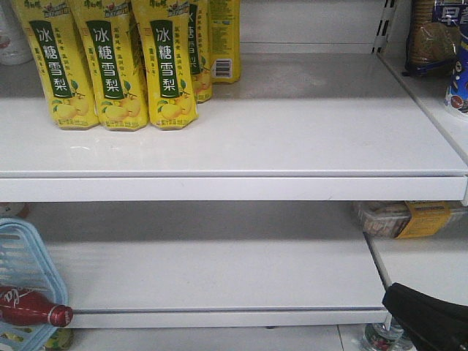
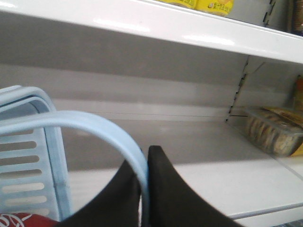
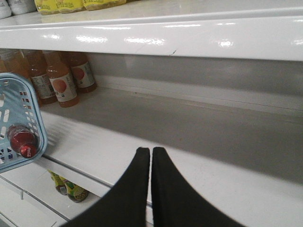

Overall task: Place coke in basket with both arms
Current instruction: 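Swing the basket with the bottle away from the shelf using the left gripper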

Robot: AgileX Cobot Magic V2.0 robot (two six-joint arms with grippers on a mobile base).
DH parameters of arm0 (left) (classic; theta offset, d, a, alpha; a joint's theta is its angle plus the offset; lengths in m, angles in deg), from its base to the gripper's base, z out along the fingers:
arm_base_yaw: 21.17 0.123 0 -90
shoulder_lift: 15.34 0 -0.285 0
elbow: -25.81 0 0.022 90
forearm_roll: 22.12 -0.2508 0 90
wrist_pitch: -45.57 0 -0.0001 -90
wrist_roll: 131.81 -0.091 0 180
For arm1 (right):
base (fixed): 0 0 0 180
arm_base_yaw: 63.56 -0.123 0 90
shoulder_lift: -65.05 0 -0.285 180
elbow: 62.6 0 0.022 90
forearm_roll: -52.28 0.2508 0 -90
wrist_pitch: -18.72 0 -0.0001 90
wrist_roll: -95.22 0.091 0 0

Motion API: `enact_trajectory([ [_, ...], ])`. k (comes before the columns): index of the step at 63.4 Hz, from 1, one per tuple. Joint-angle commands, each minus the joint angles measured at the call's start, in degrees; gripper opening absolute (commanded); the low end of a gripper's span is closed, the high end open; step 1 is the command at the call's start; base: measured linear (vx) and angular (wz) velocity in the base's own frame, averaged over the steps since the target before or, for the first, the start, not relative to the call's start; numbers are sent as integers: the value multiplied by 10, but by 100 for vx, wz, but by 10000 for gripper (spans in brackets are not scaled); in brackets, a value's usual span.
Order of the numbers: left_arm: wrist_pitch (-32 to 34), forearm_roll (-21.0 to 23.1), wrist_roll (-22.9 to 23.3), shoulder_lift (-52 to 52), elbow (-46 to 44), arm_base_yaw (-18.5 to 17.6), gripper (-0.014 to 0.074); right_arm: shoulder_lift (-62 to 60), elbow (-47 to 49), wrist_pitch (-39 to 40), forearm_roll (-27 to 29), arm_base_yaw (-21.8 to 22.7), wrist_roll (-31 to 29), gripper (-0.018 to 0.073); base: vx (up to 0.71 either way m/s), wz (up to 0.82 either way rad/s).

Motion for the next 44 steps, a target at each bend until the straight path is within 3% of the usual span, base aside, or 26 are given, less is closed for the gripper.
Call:
enact_trajectory([
  [1,60,-9,-23,-12,0,20,-6,2,16,-9,-24,4,-3,-5,0,0],
  [20,61,-58,-22,-12,0,112,-6,2,16,-10,-24,4,-3,-5,0,0],
  [34,68,-52,-15,-12,0,117,-6,2,16,-10,-24,4,-3,-5,0,0],
  [44,98,-52,17,-12,-1,117,-6,2,16,-10,-24,4,-3,-5,0,0],
])
